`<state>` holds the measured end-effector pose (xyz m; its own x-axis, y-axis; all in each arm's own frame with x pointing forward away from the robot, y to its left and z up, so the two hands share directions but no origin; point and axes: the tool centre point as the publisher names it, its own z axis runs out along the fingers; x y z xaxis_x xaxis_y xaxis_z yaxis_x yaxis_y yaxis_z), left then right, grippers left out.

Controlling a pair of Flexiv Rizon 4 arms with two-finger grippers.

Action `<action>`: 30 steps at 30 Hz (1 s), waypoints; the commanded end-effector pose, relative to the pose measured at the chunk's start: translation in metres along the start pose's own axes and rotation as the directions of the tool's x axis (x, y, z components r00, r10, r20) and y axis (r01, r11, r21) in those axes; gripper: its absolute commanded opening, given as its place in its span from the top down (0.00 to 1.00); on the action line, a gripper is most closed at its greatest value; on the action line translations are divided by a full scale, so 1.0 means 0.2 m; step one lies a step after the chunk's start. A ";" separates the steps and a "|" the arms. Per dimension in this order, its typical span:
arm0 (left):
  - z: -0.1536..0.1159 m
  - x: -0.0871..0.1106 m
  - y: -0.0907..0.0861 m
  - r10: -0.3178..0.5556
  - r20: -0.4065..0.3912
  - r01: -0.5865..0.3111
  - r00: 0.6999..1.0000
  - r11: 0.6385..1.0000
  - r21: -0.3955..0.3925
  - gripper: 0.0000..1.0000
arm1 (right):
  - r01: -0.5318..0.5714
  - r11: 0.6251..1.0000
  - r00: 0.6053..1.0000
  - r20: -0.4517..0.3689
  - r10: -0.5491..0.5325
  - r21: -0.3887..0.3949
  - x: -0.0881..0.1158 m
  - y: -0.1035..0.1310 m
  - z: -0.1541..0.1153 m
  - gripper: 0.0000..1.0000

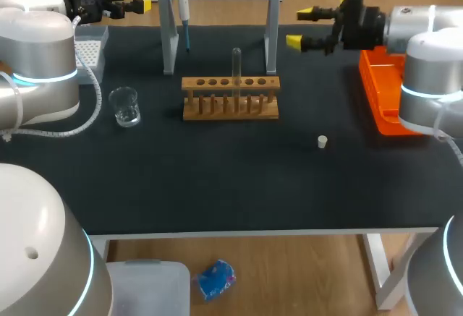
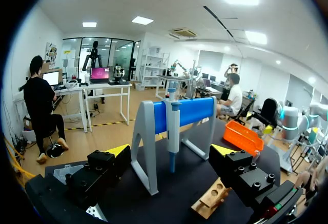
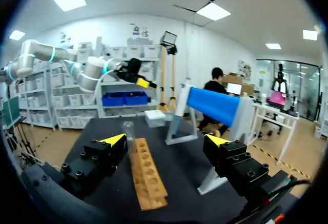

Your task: Invert the test tube, pick up the pipette, mount the tip to pipette, aspirate from beaker and dispense into the tube, eject the tip, return the pipette, and cap with the stopper.

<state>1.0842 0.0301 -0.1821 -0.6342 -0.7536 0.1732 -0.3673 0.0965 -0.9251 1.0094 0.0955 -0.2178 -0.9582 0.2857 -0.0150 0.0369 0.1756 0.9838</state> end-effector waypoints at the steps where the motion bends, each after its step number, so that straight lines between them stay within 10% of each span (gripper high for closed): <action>1: 0.00 0.00 0.00 0.000 0.000 0.000 1.000 1.000 0.001 0.00 | 0.029 0.999 0.985 -0.167 -0.034 -0.032 0.12 -0.07 -0.05 0.00; 16: 0.00 0.00 0.00 0.000 0.000 0.000 1.000 1.000 0.001 0.00 | 0.039 0.999 0.979 -0.198 -0.041 -0.010 0.19 -0.11 -0.07 0.00; 30: 0.00 0.00 0.00 0.000 0.000 0.000 1.000 1.000 0.001 0.00 | 0.066 0.996 0.908 -0.410 -0.082 -0.053 0.43 -0.21 0.14 0.00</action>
<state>1.0841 0.0301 -0.1820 -0.6342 -0.7535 0.1732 -0.3673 0.0965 -0.9251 0.9261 0.1384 -0.2640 -0.9945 -0.1011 -0.0279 -0.0425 0.1454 0.9885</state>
